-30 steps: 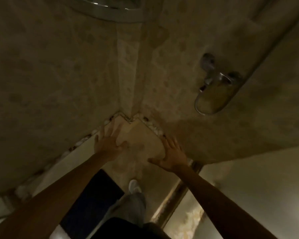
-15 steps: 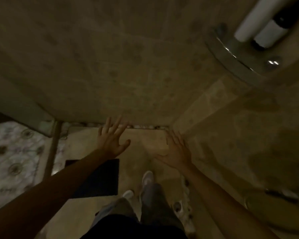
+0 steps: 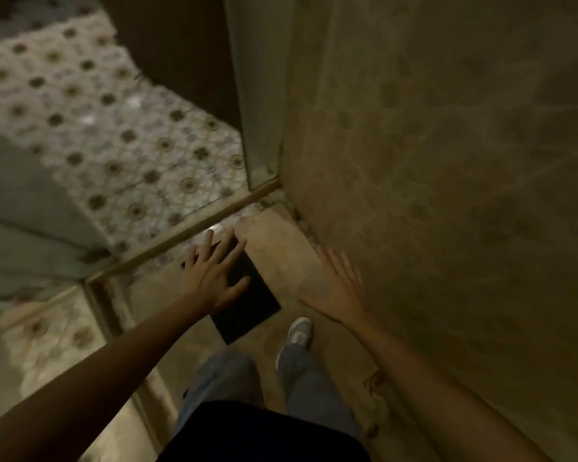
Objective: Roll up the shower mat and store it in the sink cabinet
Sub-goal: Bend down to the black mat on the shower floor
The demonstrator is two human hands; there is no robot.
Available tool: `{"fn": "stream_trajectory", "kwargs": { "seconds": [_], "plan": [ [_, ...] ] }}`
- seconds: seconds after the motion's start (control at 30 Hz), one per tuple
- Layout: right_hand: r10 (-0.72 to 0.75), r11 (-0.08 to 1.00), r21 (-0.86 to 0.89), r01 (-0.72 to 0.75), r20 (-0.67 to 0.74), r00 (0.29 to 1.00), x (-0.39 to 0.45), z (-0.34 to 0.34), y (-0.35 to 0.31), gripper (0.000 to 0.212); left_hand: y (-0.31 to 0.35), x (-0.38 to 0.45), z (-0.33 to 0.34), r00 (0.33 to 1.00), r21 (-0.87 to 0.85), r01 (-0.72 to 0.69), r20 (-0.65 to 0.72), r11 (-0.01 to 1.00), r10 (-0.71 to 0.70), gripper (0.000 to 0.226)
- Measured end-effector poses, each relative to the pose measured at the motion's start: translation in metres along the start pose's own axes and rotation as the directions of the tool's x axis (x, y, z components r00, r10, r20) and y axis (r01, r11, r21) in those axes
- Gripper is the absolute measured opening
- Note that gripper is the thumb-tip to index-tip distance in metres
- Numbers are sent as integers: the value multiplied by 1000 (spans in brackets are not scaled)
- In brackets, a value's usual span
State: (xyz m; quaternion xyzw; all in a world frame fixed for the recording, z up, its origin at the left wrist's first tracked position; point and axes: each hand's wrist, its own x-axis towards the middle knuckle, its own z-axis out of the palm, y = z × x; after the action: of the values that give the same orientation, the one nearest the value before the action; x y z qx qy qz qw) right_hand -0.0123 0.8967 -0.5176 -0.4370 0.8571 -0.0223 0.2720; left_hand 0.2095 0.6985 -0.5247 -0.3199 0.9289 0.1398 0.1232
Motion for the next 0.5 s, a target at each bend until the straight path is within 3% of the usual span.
{"fn": "stream_trajectory", "kwargs": {
  "seconds": [0.13, 0.3, 0.5],
  "plan": [
    [-133, 988, -54, 142, 136, 982, 33, 9, -28, 121, -16, -48, 24, 967, -58, 252, -13, 966, -253, 82],
    [-269, 953, -66, 296, 270, 925, 61, 19, -53, 115, -24, -87, 52, 889, -162, 450, -8, 878, -457, 82],
    [-358, 898, -149, 414, 301, 884, 82, 70, -67, 113, -31, -92, 107, 884, -208, 456, -7, 865, -467, 83]
  ]
}}
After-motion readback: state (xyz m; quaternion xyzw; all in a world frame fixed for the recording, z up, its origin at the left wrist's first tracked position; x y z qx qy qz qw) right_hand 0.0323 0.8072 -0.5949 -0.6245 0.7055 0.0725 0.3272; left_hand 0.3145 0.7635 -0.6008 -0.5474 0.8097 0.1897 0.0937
